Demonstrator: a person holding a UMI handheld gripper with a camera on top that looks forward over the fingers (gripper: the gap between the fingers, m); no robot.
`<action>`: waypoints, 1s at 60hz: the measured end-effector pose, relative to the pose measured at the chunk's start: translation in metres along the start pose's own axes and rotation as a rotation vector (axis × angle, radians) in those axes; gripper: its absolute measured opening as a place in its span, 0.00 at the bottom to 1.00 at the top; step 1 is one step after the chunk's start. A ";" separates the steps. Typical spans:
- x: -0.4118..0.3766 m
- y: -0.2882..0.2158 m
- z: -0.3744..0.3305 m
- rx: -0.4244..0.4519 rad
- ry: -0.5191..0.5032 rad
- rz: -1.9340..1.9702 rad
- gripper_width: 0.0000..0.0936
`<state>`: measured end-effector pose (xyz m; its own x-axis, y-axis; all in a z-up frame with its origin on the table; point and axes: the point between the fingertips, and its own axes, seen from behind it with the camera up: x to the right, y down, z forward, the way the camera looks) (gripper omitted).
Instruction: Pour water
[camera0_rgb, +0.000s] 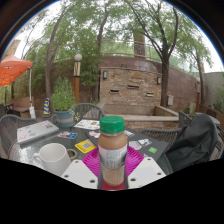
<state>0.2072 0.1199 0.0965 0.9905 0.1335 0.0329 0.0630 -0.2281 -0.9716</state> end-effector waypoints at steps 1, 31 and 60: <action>0.000 0.006 0.001 -0.002 -0.007 -0.006 0.31; 0.007 0.039 -0.007 -0.104 -0.041 0.125 0.64; -0.057 0.022 -0.178 -0.253 0.044 0.154 0.89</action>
<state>0.1741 -0.0641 0.1149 0.9948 0.0377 -0.0949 -0.0656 -0.4761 -0.8769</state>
